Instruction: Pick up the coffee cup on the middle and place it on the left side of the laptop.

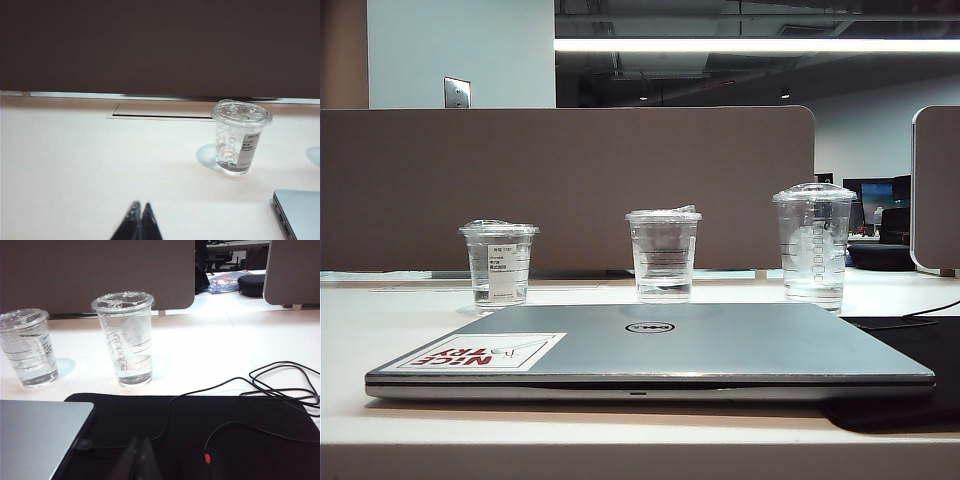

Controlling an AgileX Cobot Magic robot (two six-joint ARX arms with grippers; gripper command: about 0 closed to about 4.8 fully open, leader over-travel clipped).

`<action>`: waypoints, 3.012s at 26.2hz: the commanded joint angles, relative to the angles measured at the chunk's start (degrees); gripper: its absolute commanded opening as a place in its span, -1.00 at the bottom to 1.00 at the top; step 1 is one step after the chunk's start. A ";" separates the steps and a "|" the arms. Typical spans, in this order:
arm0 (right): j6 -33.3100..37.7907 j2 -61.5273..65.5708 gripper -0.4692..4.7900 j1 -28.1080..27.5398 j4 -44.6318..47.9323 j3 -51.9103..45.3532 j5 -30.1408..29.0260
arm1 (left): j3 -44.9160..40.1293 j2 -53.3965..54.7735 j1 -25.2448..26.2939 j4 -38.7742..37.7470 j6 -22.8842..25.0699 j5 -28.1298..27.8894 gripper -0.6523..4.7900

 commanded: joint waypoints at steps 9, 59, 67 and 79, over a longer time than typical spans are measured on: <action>-0.04 1.27 -0.84 0.98 1.22 -0.24 -0.07 | 0.20 0.00 -0.02 1.05 -0.28 0.33 -0.78; -0.04 13.38 -0.84 21.66 1.29 -0.24 -0.11 | 53.46 116.17 -18.95 52.65 -0.61 35.60 1.00; -0.04 13.46 -0.84 21.66 1.29 -0.24 -0.11 | 64.85 122.14 -23.78 41.40 3.10 26.23 1.00; -0.04 13.73 -0.84 21.68 1.29 -0.24 -0.11 | 76.17 130.57 -24.90 39.87 2.58 23.19 1.00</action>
